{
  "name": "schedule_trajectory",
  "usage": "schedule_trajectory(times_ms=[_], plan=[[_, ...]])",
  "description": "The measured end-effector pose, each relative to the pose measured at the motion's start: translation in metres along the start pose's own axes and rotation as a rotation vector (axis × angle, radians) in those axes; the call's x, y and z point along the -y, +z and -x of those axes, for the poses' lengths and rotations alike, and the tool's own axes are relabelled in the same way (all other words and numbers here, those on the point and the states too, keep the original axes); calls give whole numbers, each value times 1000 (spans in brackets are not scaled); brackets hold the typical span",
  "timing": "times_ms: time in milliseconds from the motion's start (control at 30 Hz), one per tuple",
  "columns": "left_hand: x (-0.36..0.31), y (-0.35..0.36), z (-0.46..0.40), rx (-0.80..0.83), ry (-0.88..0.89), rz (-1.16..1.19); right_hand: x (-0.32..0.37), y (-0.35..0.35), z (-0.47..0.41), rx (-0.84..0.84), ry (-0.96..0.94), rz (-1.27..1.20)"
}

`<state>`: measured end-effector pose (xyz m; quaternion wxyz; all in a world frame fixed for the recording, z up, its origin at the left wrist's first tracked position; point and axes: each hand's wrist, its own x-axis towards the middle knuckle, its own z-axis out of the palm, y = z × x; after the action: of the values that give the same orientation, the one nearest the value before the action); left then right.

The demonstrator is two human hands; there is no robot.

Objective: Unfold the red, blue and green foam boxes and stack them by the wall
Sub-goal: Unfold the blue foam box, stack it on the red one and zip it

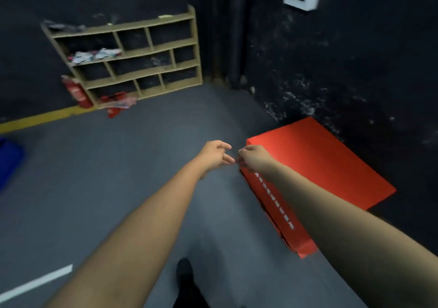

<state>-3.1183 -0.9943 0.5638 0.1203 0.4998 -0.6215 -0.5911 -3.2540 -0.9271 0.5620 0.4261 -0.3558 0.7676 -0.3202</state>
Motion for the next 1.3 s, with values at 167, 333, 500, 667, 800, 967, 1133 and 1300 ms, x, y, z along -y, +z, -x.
schedule_trajectory(times_ms=[167, 333, 500, 667, 800, 967, 1133, 1300], plan=[[51, -99, 103, -232, -27, 139, 77, 118, 76, 164, -169, 61], [150, -235, 243, -473, -53, 272, 138, 292, 161, 333, -297, 119], [291, -374, 422, -713, -144, 357, 188, 504, 282, 573, -394, 115], [391, -479, 604, -989, -162, 468, 238, 690, 412, 750, -486, 47], [440, -546, 703, -1120, -150, 583, 265, 802, 485, 894, -509, 73], [505, -636, 748, -1211, -170, 717, 298, 918, 514, 962, -523, 118], [561, -724, 752, -1234, -199, 801, 332, 1029, 504, 992, -477, 135], [604, -843, 758, -1275, -220, 799, 396, 1151, 495, 1057, -470, 160]])
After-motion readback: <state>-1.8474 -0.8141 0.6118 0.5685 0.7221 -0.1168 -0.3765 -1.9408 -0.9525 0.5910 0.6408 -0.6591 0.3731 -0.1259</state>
